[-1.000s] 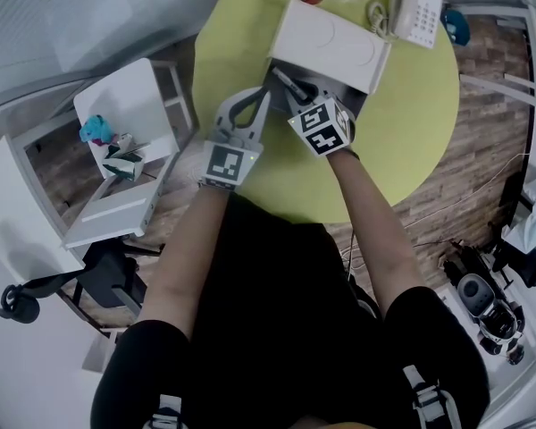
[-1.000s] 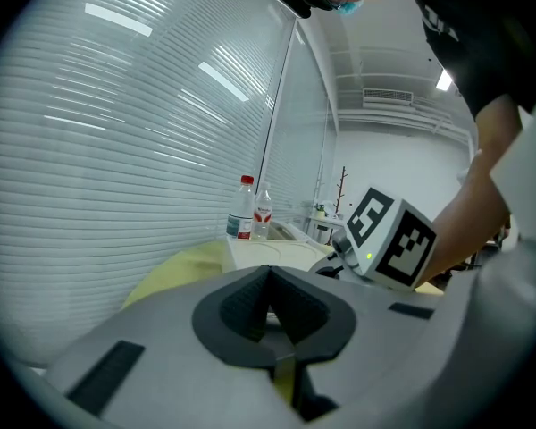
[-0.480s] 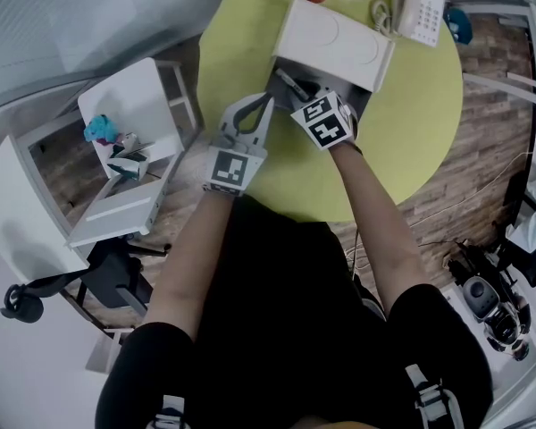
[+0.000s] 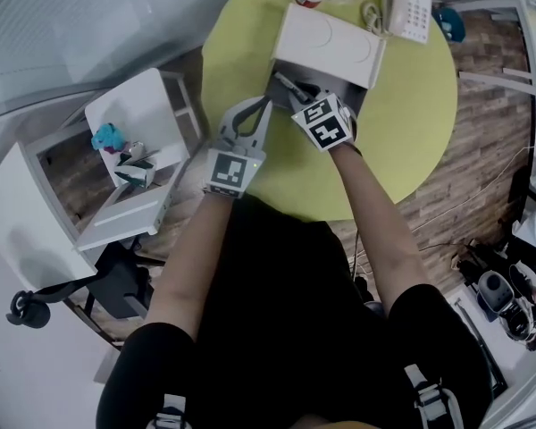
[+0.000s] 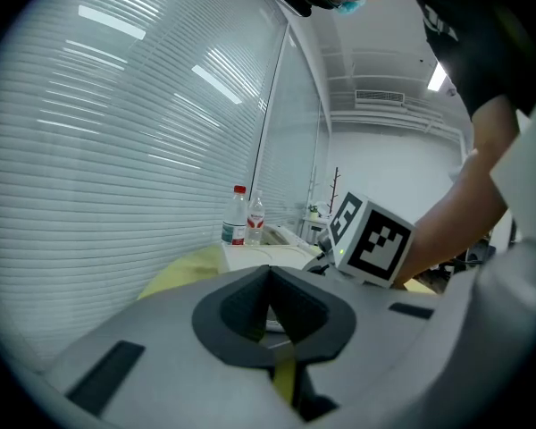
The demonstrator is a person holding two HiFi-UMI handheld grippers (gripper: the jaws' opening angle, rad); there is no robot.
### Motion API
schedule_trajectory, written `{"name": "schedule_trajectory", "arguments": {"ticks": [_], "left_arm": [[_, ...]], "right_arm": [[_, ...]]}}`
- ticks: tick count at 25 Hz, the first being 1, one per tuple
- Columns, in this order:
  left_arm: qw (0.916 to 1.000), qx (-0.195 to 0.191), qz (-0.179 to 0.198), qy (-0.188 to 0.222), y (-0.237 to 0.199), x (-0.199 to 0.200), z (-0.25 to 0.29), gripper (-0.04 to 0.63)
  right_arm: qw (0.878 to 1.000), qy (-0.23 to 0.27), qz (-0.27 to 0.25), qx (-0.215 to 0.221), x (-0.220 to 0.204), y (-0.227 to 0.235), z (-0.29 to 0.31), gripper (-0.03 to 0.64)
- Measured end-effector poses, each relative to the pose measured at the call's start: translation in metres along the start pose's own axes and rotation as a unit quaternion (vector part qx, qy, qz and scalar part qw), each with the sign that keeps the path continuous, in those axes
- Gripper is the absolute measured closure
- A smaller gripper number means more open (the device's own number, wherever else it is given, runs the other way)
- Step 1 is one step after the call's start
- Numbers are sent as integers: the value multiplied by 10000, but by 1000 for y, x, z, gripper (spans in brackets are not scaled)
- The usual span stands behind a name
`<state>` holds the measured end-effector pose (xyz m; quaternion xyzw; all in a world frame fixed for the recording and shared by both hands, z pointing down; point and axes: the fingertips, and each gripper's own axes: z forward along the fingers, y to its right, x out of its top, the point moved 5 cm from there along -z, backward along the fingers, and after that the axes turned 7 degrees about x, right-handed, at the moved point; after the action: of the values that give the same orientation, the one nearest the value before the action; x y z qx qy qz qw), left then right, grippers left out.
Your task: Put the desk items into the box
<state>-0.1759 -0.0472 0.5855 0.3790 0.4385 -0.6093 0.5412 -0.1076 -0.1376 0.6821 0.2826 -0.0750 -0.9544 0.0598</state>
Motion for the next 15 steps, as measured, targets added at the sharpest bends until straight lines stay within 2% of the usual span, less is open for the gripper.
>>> {"name": "schedule_trajectory", "arguments": {"ticks": [7, 11, 15], "left_arm": [[9996, -242, 117, 36, 4, 11, -15, 586], [9986, -460, 272, 20, 10, 31, -23, 586], [9959, -820, 368, 10, 22, 50, -33, 584]], "right_arm": [[9990, 321, 180, -255, 9, -13, -40, 540], [9946, 829, 439, -439, 18, -26, -89, 540], [9837, 1478, 737, -705, 21, -42, -143, 540]]}}
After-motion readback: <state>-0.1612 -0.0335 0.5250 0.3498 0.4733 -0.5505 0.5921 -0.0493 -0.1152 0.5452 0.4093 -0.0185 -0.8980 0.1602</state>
